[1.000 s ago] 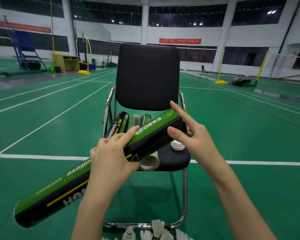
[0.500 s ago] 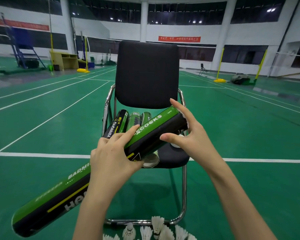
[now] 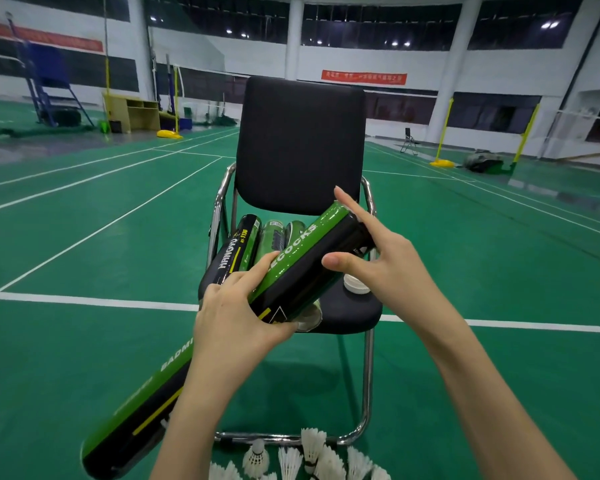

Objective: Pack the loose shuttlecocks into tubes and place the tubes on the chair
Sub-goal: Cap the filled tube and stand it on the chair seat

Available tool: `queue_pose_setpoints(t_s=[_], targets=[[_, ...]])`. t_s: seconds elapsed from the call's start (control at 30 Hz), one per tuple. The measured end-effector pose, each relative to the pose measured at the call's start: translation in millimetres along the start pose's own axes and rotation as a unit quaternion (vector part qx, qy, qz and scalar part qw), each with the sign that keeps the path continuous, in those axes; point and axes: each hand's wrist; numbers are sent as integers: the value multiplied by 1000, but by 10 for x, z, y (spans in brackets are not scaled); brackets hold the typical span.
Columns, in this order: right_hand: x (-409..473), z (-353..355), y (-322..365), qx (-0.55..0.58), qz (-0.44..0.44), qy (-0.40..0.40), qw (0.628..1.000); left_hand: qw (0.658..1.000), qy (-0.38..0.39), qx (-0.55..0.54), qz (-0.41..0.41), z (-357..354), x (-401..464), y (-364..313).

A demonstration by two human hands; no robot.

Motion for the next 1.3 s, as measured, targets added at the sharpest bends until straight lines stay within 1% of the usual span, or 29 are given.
queue_pose_setpoints(t_s=[0.1,0.27,0.3,0.4,0.53,0.6,0.7,0.8,0.87,0.97,1.03,1.13,1.2,1.3], targets=[[4,37,15,-2,4,12,1000,1000,9,3,6,-14,2,-8],[46,124,70,-16,7,43,999,994,47,-94,13,-145,-10,-3],[53,148,72,-7,8,43,999,994,50,-94,11,-148,-15,-26],[48,207,40,36,3,48,998,999,27,-43,2,-106,-36,-66],[23,218,-37,92,-22,98,991,999,36,-28,2,-36,-67,12],[12,179,-68,98,-26,105,989,999,43,-25,6,-30,-58,44],[7,130,-79,84,-25,106,991,999,34,-37,8,-43,-41,91],[10,155,-81,59,-29,130,989,999,38,-32,11,-73,-46,118],[-10,216,-91,72,-41,143,986,999,46,-16,7,-85,-53,102],[-85,328,-110,159,-81,136,975,999,49,16,-7,-76,-52,85],[-145,382,-134,206,-89,122,967,998,43,29,-30,-89,-41,92],[-220,431,-210,243,-95,85,962,995,28,66,-76,-152,-18,69],[-273,455,-268,256,-90,64,960,991,20,101,-86,-181,-15,56],[-355,530,-328,288,-86,15,954,993,0,84,-84,-156,-11,85]])
Point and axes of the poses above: each hand's wrist, its own x-axis towards the middle knuckle, its own z-axis out of the back of the hand, y = z × x, and after that the axes turned 12 degrees about z, right-handed
